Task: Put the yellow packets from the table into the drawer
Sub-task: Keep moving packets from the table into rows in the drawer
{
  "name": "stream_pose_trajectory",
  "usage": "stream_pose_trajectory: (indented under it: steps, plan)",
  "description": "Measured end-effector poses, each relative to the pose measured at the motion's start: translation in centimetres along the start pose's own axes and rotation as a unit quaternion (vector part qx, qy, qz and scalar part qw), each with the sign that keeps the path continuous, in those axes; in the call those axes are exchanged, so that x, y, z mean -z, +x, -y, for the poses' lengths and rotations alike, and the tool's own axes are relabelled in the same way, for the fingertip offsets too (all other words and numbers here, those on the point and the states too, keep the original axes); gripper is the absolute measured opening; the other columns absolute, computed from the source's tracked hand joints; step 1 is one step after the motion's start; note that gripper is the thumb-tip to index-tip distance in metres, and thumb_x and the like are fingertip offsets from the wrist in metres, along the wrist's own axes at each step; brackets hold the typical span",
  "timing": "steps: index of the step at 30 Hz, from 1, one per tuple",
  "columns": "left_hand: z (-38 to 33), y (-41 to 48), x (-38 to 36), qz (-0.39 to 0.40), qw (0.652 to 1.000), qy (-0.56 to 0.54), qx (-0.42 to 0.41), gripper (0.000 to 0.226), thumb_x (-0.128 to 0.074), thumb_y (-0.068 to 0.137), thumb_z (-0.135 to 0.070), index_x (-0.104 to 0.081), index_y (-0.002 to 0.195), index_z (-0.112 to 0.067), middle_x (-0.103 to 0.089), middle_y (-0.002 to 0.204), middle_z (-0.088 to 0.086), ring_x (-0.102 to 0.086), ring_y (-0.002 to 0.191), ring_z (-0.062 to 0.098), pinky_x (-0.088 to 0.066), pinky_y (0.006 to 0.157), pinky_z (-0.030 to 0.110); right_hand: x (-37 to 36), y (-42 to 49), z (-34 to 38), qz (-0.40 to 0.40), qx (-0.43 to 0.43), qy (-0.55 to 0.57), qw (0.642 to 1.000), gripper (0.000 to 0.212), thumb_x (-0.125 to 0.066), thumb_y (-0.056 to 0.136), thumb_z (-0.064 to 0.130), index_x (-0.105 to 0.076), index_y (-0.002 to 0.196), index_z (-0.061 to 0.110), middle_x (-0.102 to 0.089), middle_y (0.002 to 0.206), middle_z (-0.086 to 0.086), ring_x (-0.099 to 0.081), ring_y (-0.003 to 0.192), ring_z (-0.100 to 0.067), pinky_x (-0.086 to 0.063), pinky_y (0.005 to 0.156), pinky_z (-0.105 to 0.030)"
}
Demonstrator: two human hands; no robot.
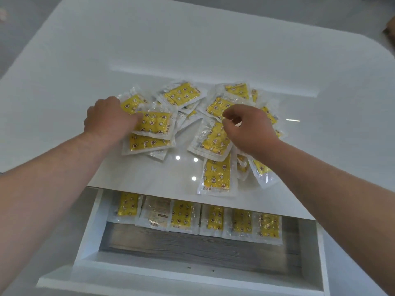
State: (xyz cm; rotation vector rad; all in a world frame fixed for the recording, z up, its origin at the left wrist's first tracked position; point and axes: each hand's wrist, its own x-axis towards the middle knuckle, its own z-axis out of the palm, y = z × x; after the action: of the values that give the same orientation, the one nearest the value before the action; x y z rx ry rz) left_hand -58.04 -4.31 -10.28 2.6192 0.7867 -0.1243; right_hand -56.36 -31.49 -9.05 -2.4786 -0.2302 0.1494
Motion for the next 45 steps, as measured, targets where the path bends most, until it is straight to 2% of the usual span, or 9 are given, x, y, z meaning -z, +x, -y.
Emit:
stream_pose_trajectory:
  steps: [5, 9, 14, 19, 27, 31, 34, 40, 45]
  plan:
    - [1.2, 2.1, -0.1, 0.062, 0.998, -0.026, -0.001, 0.034, -0.069, 0.081, -0.032, -0.054, 0.064, -0.007, -0.049, 0.064, 0.008, -0.046, 0.058, 0.025, -0.031, 0.05, 0.029, -0.5, 4.5, -0.8, 0.008, -0.024, -0.128, 0.991, 0.038, -0.052, 0.093, 0.03, -0.058, 0.129, 0.019, -0.053, 0.136, -0.005, -0.048, 0.125, -0.027, -0.041, 0.099, -0.036]
    - [1.6, 3.5, 0.1, 0.073, 0.997, -0.023, -0.005, 0.043, -0.071, 0.078, -0.038, -0.049, 0.056, -0.007, -0.045, 0.058, 0.008, -0.044, 0.06, 0.028, -0.027, 0.047, 0.029, -1.7, 6.3, -0.9, 0.062, -0.055, -0.224, 0.971, 0.044, -0.05, 0.093, 0.045, -0.059, 0.127, 0.019, -0.053, 0.133, -0.01, -0.043, 0.124, -0.035, -0.041, 0.097, -0.043]
    - [1.6, 4.4, -0.8, 0.065, 0.997, 0.019, -0.022, 0.061, -0.057, 0.077, -0.062, -0.06, 0.087, -0.002, -0.059, 0.085, 0.016, -0.057, 0.089, 0.038, -0.036, 0.06, 0.034, -2.6, 6.7, -0.8, 0.044, -0.087, -0.271, 0.958, 0.053, -0.06, 0.086, 0.05, -0.054, 0.122, 0.011, -0.049, 0.128, -0.014, -0.044, 0.12, -0.036, -0.039, 0.096, -0.046]
    - [2.0, 5.1, -1.3, 0.023, 0.998, 0.048, -0.024, 0.056, -0.05, 0.084, -0.052, -0.053, 0.114, -0.004, -0.053, 0.119, 0.021, -0.046, 0.113, 0.043, -0.042, 0.085, 0.046, -2.5, 7.0, -0.3, 0.062, -0.123, -0.281, 0.95, 0.05, -0.062, 0.082, 0.041, -0.052, 0.121, 0.011, -0.045, 0.13, -0.016, -0.042, 0.121, -0.036, -0.039, 0.096, -0.045]
    - [1.8, 7.0, -0.1, 0.091, 0.985, 0.143, -0.043, 0.067, -0.066, 0.07, -0.063, -0.057, 0.103, -0.005, -0.053, 0.112, 0.021, -0.047, 0.108, 0.042, -0.043, 0.09, 0.046, -2.0, 7.5, -0.3, 0.076, -0.211, -0.241, 0.944, 0.054, -0.066, 0.074, 0.034, -0.051, 0.121, 0.011, -0.054, 0.122, -0.013, -0.051, 0.114, -0.037, -0.046, 0.094, -0.045]
    - [1.4, 7.0, 0.5, 0.089, 0.984, 0.131, -0.078, 0.035, -0.071, 0.073, -0.04, -0.061, 0.085, -0.008, -0.056, 0.099, 0.019, -0.052, 0.095, 0.039, -0.041, 0.072, 0.036, -1.7, 7.2, -0.4, 0.074, -0.23, -0.163, 0.957, 0.049, -0.066, 0.074, 0.028, -0.049, 0.117, 0.013, -0.058, 0.1, -0.008, -0.059, 0.099, -0.034, -0.052, 0.079, -0.042]
    - [1.5, 6.7, 1.2, 0.094, 0.988, 0.097, -0.08, 0.031, -0.075, 0.073, -0.026, -0.057, 0.087, -0.004, -0.056, 0.092, 0.016, -0.051, 0.084, 0.034, -0.037, 0.065, 0.033, -1.1, 6.8, -0.4, 0.049, -0.189, -0.083, 0.977, 0.039, -0.068, 0.077, 0.019, -0.047, 0.109, 0.014, -0.051, 0.083, 0.0, -0.057, 0.085, -0.025, -0.049, 0.068, -0.037]
    - [4.0, 6.6, 2.8, 0.061, 0.997, -0.051, -0.016, 0.033, -0.069, 0.081, -0.011, -0.06, 0.112, -0.005, -0.049, 0.1, 0.01, -0.045, 0.089, 0.027, -0.036, 0.073, 0.032, -0.6, 6.3, 3.7, 0.088, -0.068, 0.058, 0.992, 0.041, -0.076, 0.078, 0.02, -0.052, 0.112, 0.016, -0.063, 0.102, -0.004, -0.065, 0.076, -0.014, -0.055, 0.057, -0.025]
    - [7.1, 6.4, 3.6, 0.054, 0.982, -0.176, 0.047, 0.03, -0.058, 0.088, -0.009, -0.062, 0.118, -0.012, -0.053, 0.104, 0.005, -0.048, 0.093, 0.022, -0.037, 0.076, 0.03, -1.4, 8.1, 7.9, 0.166, -0.024, 0.072, 0.983, 0.034, -0.081, 0.076, 0.023, -0.064, 0.104, 0.013, -0.069, 0.098, -0.005, -0.07, 0.081, -0.017, -0.06, 0.073, -0.031]
